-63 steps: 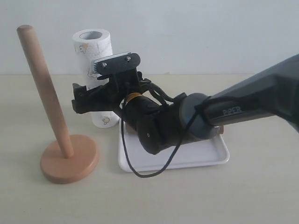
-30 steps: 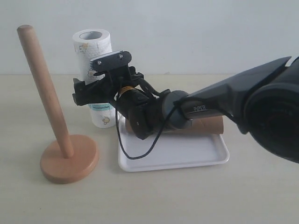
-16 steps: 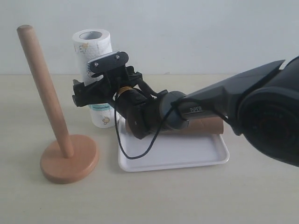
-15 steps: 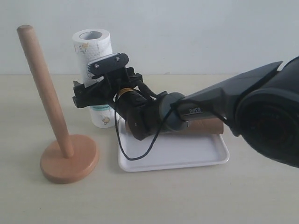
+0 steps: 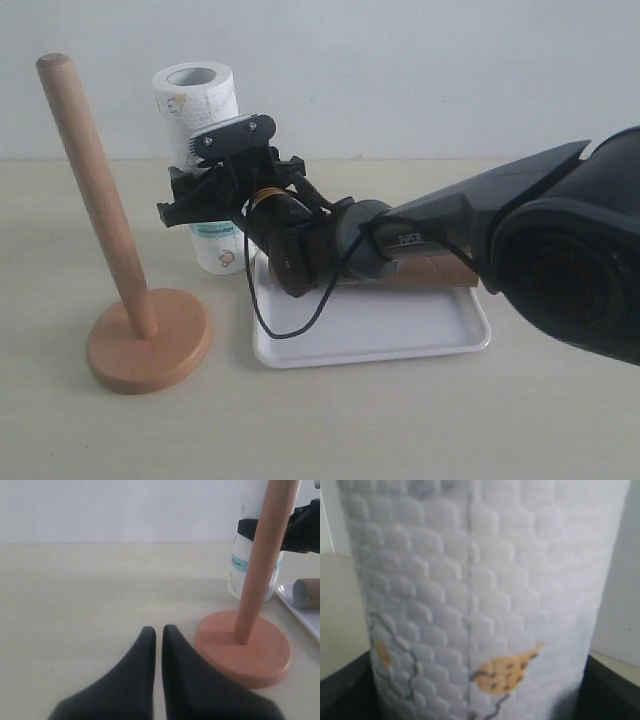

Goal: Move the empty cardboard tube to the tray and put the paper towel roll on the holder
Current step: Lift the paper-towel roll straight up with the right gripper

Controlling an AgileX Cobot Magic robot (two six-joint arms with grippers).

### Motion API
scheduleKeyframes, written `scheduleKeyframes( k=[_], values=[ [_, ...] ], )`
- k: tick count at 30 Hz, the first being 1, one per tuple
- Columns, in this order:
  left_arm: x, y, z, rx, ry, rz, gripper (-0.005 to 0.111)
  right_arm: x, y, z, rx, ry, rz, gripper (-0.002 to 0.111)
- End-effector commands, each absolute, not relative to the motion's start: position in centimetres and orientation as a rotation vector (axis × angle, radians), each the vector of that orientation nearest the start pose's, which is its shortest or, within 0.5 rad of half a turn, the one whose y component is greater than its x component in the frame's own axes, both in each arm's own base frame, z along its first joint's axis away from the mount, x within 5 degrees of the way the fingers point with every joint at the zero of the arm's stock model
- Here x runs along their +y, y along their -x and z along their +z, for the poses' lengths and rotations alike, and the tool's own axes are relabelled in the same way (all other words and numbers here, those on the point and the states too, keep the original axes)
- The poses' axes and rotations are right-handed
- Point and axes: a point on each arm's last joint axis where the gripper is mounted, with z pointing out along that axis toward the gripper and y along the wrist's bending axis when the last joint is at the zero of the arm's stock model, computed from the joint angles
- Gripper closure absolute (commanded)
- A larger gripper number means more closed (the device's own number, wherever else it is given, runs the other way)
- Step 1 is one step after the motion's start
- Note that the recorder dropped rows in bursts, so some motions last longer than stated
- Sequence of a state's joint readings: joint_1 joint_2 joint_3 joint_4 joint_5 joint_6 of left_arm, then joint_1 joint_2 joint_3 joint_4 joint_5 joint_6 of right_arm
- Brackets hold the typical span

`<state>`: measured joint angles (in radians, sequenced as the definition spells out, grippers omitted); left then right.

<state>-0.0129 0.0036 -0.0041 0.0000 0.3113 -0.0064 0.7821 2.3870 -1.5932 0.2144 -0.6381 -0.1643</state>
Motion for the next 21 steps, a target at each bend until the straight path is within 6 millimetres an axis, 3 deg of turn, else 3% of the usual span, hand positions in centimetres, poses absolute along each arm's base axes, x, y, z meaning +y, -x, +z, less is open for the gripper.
scheduleKeyframes(
  k=[1, 4, 10, 21],
  values=[
    [-0.1, -5.4, 18.5, 1.794, -0.009, -0.007, 0.103, 36.2, -38.4, 13.8, 1.563, 0.567, 0.467, 0.082],
    [-0.1, -5.4, 18.5, 1.794, -0.009, -0.007, 0.103, 36.2, -38.4, 13.8, 1.563, 0.567, 0.467, 0.108],
    [-0.1, -5.4, 18.5, 1.794, -0.009, -0.007, 0.103, 36.0, -38.4, 15.3, 1.581, 0.565, 0.446, 0.108],
    [-0.1, -5.4, 18.5, 1.794, -0.009, -0.007, 0.103, 35.2, -37.4, 23.3, 1.528, 0.58, 0.448, 0.108]
  ],
)
